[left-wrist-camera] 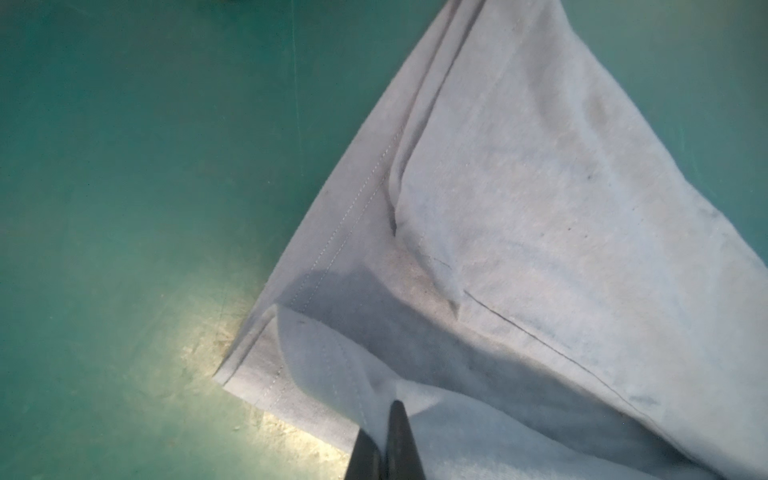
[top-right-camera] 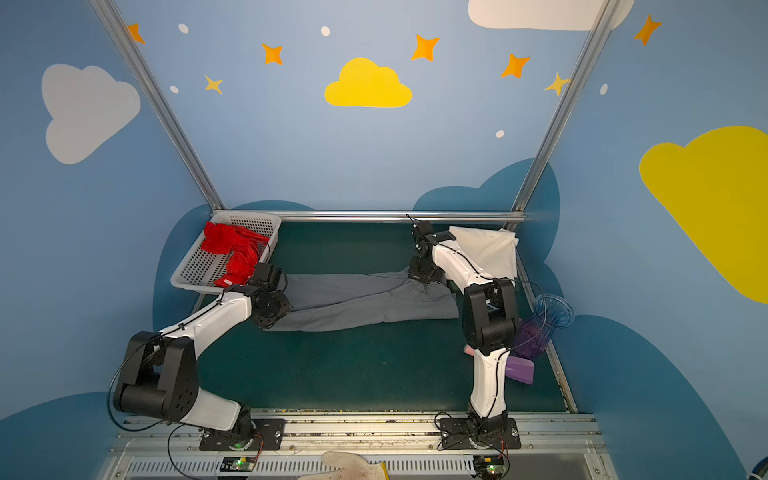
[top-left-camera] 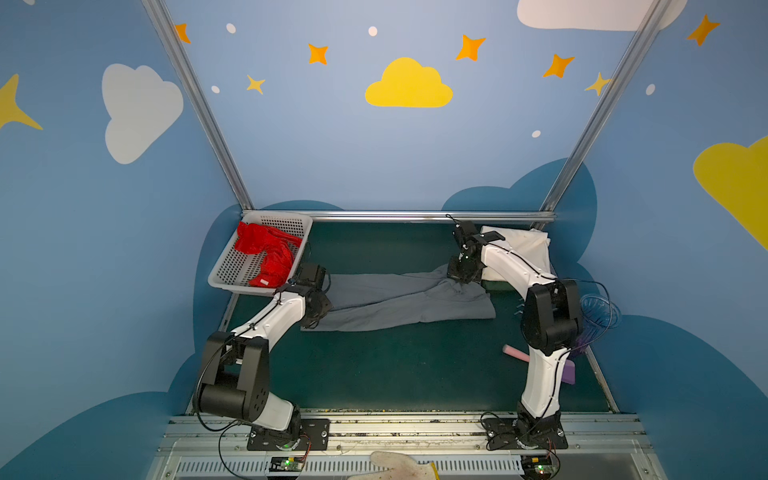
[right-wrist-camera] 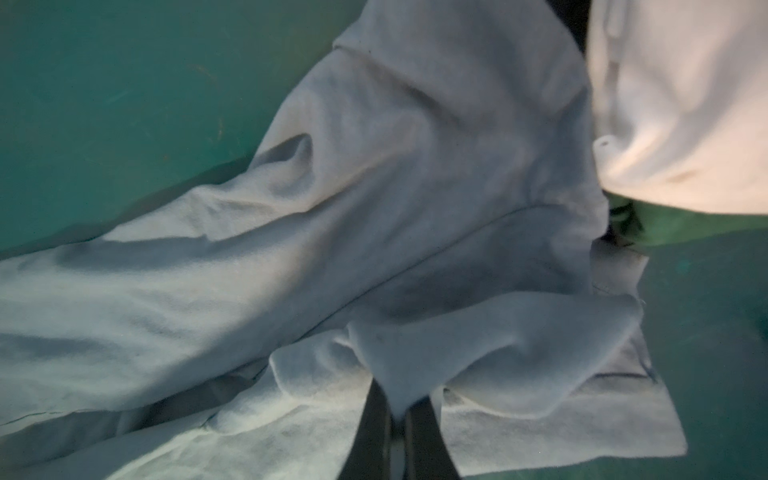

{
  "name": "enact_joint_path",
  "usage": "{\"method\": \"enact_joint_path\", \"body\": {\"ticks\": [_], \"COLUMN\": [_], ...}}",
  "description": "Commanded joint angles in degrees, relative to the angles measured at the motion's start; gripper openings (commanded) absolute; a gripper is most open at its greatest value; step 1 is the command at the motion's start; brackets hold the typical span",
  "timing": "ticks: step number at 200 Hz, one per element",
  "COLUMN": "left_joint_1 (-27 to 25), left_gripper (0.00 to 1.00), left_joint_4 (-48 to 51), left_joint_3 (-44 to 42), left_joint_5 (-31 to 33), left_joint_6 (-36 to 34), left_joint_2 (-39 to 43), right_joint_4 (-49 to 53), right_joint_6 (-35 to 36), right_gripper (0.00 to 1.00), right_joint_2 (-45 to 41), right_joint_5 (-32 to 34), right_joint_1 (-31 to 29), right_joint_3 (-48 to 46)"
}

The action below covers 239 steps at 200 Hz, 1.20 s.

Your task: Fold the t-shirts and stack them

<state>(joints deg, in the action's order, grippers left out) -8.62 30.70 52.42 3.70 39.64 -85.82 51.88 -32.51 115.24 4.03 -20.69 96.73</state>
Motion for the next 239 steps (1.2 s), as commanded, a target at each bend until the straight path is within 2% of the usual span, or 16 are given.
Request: {"method": "enact_joint_path", "body": {"ticks": [1,53,69,130,156,184,213,239], "left_joint_1": [0.3,0.3,0.3,0.2,0.3,0.6,1.0,2.1], "left_gripper": [0.04,0.04,0.04,0.04,0.04,0.04,0.04,0.04], "left_joint_4": [2.4,3.3,4.2,9.5,5.7,4.1,3.1,0.6], "left_joint_3": [0.7,-2.9,-4.2,-10.2,-13.5,-11.0,-7.8,-5.2], "left_joint_5": [0.4,-0.1,-0.5,1.1,2.9,4.1,6.6,5.6], "left_joint_6": [-0.8,0.3,0.9,3.7,3.4,2.9,3.2,2.2], "left_joint_2": [1.0,4.6,6.7,21.5,25.1,21.9,14.6,7.7], "right_joint_4": [1.2,1.4,0.3,0.7,-0.3,1.1,1.1,1.9], "right_joint_6": [0.1,-0.4,-1.1,-4.4,-3.9,-2.8,-1.9,-1.2], "right_gripper": [0.00,0.00,0.00,0.00,0.00,0.00,0.00,0.00], "right_joint_2": [-0.4,-2.7,-5.3,-15.2,-14.2,-9.3,-5.6,-3.2], "right_joint_5": [1.1,1.8,1.8,3.5,3.5,4.0,4.4,5.2], "right_joint_1": [0.3,0.2,0.0,-1.5,-1.4,-1.4,-1.1,-0.5], "right_joint_3": [-0.6,-4.2,-7.8,-17.7,-17.3,-11.9,-8.8,-6.4]}}
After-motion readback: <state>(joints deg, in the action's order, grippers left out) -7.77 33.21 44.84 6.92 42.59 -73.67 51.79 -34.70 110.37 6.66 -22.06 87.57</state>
